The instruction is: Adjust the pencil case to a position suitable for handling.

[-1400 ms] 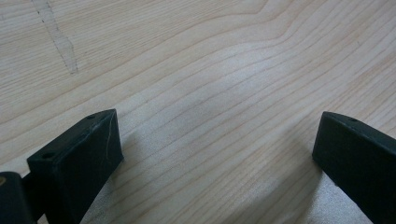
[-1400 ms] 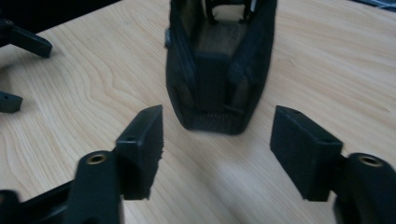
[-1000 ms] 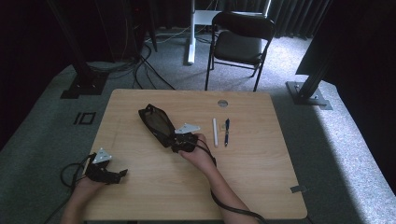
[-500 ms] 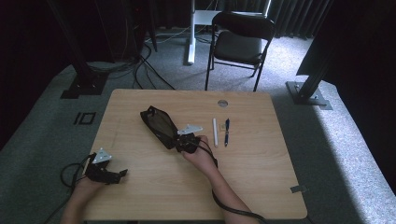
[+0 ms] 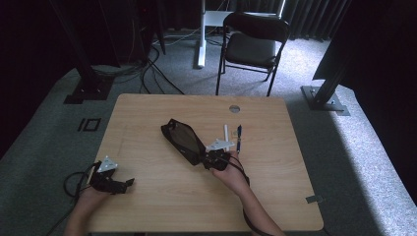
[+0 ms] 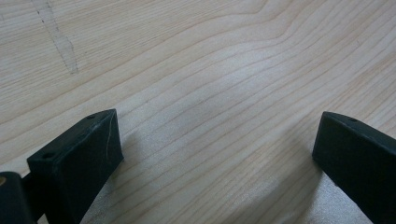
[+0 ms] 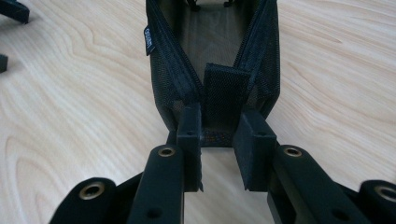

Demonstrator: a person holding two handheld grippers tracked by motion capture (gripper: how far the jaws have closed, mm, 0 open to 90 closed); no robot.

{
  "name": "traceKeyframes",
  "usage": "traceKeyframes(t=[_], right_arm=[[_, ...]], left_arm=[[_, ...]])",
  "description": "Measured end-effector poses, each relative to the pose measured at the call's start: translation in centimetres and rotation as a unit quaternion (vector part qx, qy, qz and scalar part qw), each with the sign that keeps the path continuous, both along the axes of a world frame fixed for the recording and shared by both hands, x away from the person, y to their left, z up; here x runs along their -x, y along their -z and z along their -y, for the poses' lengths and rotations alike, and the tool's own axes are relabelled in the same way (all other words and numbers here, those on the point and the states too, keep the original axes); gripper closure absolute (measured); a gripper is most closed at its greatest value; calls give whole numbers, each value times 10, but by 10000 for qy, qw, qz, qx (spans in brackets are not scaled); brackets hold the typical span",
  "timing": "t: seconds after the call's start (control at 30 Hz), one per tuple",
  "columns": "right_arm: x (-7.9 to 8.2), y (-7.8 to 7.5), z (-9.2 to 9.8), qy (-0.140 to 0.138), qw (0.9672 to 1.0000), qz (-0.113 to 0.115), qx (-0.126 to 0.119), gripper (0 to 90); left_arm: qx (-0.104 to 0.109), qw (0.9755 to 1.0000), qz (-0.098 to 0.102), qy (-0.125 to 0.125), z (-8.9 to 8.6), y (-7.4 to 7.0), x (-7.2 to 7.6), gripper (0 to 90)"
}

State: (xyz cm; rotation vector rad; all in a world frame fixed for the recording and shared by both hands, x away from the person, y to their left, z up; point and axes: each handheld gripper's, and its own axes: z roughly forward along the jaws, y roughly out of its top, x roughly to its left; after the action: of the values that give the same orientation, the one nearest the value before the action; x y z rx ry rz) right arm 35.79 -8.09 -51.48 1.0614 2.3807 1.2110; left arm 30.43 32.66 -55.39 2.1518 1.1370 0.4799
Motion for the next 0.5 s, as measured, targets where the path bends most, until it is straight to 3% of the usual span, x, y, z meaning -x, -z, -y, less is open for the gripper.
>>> traceKeyframes(t=[0.2,0.5], right_arm=[[18,3,23,10,9999,-129,-66,728],[44,2,59,-30,9999,-136,21,729]], left_arm=[[0,10000,1,0,0,0,0,16],[1,10000,0,0,0,0,0,16]])
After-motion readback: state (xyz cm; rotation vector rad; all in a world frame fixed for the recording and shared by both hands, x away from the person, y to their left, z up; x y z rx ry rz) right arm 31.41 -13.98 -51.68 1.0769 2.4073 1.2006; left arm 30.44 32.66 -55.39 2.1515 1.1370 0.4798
